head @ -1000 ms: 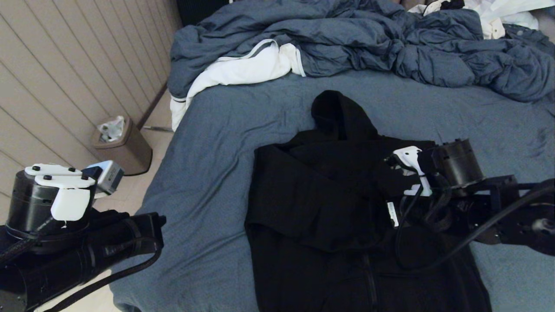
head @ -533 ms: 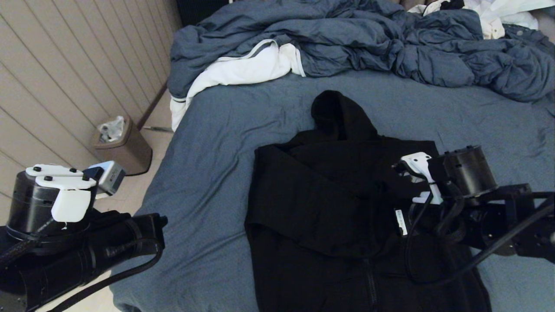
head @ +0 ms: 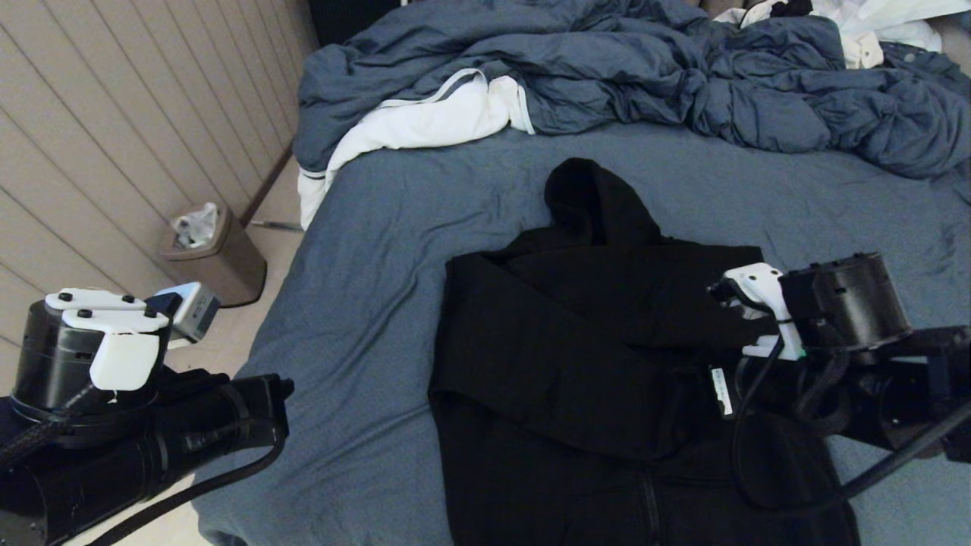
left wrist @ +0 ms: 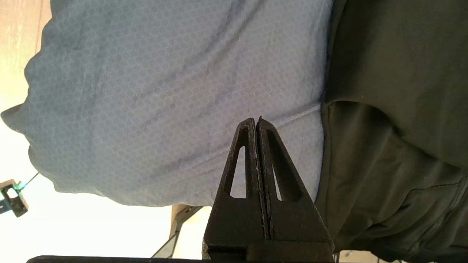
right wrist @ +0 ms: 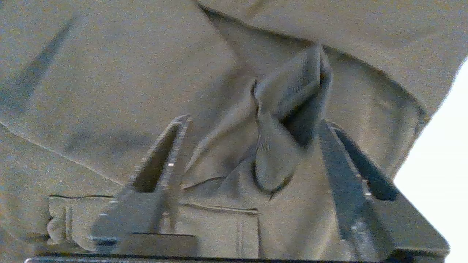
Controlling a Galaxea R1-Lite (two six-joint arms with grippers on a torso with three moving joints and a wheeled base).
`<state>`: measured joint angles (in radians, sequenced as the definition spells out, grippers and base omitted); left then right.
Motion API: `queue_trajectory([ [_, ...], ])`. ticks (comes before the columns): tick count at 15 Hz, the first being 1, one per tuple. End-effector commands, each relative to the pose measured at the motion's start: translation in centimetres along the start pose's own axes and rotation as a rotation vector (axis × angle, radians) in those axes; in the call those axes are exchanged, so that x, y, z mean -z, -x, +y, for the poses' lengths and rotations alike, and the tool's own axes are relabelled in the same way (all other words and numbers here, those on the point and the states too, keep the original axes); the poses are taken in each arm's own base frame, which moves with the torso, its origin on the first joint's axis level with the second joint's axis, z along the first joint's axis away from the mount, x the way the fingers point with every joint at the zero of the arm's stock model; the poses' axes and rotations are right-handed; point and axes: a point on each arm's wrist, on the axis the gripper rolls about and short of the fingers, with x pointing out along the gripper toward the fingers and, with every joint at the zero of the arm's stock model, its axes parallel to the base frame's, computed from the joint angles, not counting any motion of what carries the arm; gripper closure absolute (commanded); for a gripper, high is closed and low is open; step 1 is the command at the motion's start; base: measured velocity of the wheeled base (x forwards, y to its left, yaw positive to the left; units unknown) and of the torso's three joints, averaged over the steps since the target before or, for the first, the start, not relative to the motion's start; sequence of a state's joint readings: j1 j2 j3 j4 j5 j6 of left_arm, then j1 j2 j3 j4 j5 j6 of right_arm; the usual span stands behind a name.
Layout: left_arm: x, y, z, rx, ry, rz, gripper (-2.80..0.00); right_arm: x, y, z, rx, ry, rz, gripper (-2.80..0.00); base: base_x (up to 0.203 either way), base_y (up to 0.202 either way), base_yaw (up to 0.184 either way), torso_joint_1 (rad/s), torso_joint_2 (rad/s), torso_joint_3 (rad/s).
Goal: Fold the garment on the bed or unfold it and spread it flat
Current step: Fold the black sweatshirt
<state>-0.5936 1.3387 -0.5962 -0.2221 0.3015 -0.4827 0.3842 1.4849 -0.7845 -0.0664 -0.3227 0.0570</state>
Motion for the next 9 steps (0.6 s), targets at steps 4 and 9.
queue_trajectory([
  [4,0.0,0.0,0.0,-0.002,0.006,-0.003,0.00,-1.1,1.1,0.2,-0.048,-0.038,-0.062,0.00,0.000,0.000,0.000,0.000,0.00,0.000],
  [9,1.0,-1.7,-0.4,-0.018,0.009,0.066,0.00,-0.6,-0.3,1.9,-0.094,-0.027,-0.005,0.00,0.000,0.000,0.000,0.000,0.00,0.000],
])
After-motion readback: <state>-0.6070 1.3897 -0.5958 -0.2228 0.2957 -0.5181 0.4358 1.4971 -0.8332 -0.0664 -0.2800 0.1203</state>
